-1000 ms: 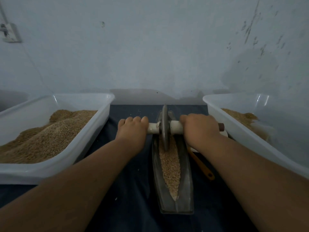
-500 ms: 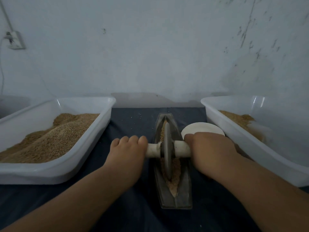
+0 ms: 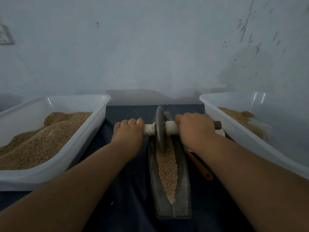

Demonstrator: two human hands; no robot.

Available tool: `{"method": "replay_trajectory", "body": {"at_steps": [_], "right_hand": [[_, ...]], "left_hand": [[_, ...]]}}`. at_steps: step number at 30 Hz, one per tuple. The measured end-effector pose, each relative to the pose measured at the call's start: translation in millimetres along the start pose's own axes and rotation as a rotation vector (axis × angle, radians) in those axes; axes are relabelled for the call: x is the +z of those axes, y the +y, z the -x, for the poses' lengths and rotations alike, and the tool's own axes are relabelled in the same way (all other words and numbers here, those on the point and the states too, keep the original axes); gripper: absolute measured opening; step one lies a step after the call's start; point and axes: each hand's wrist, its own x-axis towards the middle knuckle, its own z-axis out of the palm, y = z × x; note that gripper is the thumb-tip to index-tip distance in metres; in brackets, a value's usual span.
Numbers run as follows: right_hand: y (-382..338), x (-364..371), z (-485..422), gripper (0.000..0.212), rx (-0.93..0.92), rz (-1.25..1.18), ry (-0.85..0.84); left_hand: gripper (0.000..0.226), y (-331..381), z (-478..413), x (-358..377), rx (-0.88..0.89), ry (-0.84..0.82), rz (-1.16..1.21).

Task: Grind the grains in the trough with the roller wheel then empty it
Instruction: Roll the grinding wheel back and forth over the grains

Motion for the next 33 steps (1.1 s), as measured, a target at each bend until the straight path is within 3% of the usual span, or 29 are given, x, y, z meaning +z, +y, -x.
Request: {"method": "replay_trajectory", "body": {"at_steps": [3,6,12,18,22,26,29,33], "right_hand": [[3,-4,21,0.023,0.017,-0.038,-0.121],[7,-5,53,0.007,-0.008,-0.052,-0.064],[8,-14,90,0.01,-0.023,-0.088,-0.035],[8,-9,54,0.018,-0.02,-0.1,-0.157],[11,-1,8,0.023,-0.015,-0.099,-0.132],[12,7,-27,0.03,0.003,-0.03,0.014],[14,15,-24,0.031,0.016,-0.033,0.047],[13,12,3,0.025,-0.004,-0.065,-0.065]], "left_hand": [[0.036,3,27,-12,0.054,0.017,-0.042],[0.046,7,62,-29,0.107,0.017,-0.054],[0.051,9,101,-50,0.165,0.082,-0.079],[0.037,11,65,-32,0.103,0.039,-0.129],[0.03,5,11,-11,0.04,0.027,-0.095],[0.032,3,-30,-4,-0.009,0.001,-0.047],[0.031,4,-28,-1,0.0,0.041,-0.057],[0.032,5,9,-5,0.055,0.073,-0.103]]}}
